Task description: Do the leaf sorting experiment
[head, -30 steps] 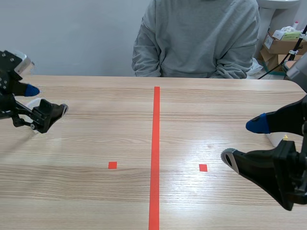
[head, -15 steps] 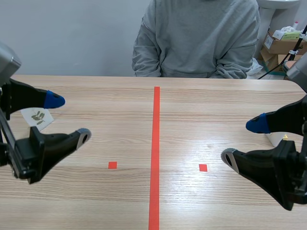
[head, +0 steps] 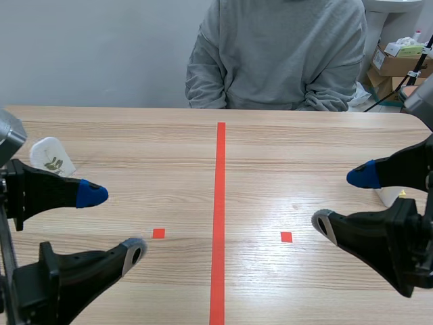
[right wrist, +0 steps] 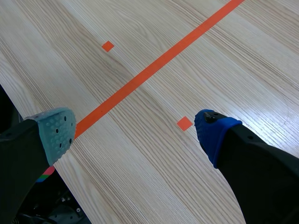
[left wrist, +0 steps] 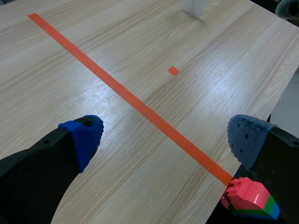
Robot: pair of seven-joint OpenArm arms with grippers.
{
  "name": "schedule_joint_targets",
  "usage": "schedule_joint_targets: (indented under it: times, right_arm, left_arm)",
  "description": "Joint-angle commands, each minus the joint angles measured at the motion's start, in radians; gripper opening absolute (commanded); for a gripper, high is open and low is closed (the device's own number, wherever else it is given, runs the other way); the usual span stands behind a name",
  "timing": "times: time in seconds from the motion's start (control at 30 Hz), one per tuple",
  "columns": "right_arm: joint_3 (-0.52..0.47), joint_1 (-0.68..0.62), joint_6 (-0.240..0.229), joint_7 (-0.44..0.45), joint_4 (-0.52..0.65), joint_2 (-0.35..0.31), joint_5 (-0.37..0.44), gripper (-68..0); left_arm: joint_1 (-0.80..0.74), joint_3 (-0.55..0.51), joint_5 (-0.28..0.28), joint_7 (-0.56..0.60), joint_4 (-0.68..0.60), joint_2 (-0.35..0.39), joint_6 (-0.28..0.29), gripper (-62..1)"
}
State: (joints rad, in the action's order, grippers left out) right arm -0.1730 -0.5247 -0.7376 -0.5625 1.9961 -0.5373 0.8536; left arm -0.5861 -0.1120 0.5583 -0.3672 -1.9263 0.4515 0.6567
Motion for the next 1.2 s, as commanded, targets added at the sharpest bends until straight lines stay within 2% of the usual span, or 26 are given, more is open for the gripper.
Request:
schedule_joint_targets:
  times: [0.0,0.33,1.17]
  right_arm:
    - [-0.008,0.006,-0.008,0.015,-0.001,0.000,0.014,-15.6]
    - [-0.008,0.006,-0.008,0.019,-0.001,0.000,0.014,-15.6]
    - [-0.008,0.006,-0.008,0.026,-0.001,-0.008,0.010,-15.7]
  left_arm:
    - [-0.005,-0.005,0.014,0.010,-0.007,-0.008,0.010,-4.3]
    - [-0.006,-0.005,-0.004,0.010,-0.005,-0.007,0.011,-4.3]
    - [0.019,-0.004,0.000,0.011,-0.006,-0.005,0.012,-4.3]
